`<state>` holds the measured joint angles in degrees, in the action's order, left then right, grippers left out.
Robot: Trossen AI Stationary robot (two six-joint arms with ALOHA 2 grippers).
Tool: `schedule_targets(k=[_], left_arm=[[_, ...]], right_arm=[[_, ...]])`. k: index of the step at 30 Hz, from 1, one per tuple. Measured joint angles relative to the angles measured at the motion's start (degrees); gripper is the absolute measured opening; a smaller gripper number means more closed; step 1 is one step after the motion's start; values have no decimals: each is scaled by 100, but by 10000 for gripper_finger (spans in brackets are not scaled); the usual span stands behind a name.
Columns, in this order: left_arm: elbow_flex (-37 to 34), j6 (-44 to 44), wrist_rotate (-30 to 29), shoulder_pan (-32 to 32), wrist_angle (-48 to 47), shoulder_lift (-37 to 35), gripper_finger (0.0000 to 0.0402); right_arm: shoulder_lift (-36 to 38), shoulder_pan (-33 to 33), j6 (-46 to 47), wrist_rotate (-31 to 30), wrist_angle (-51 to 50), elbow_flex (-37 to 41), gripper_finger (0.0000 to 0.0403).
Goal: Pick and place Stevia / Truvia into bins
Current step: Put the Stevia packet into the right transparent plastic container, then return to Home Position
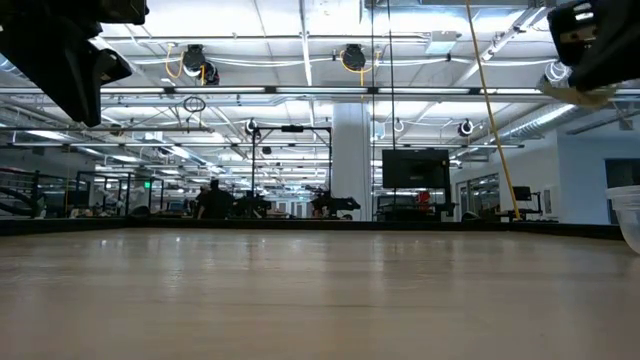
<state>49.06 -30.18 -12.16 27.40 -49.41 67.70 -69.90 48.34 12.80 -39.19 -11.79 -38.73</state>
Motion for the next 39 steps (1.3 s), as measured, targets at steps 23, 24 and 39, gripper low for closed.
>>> schedule_targets(k=[23,24,39], left_arm=[[0,-12,0,0,0,0,85],[0,-13,0,0,0,0,85],[-2,-77,0,2,0,0,85]], right_arm=[[729,2,4356,1973,-3220,89,3],[729,2,4356,1973,-3226,115,8],[731,7,4502,2581,-2786,167,111]])
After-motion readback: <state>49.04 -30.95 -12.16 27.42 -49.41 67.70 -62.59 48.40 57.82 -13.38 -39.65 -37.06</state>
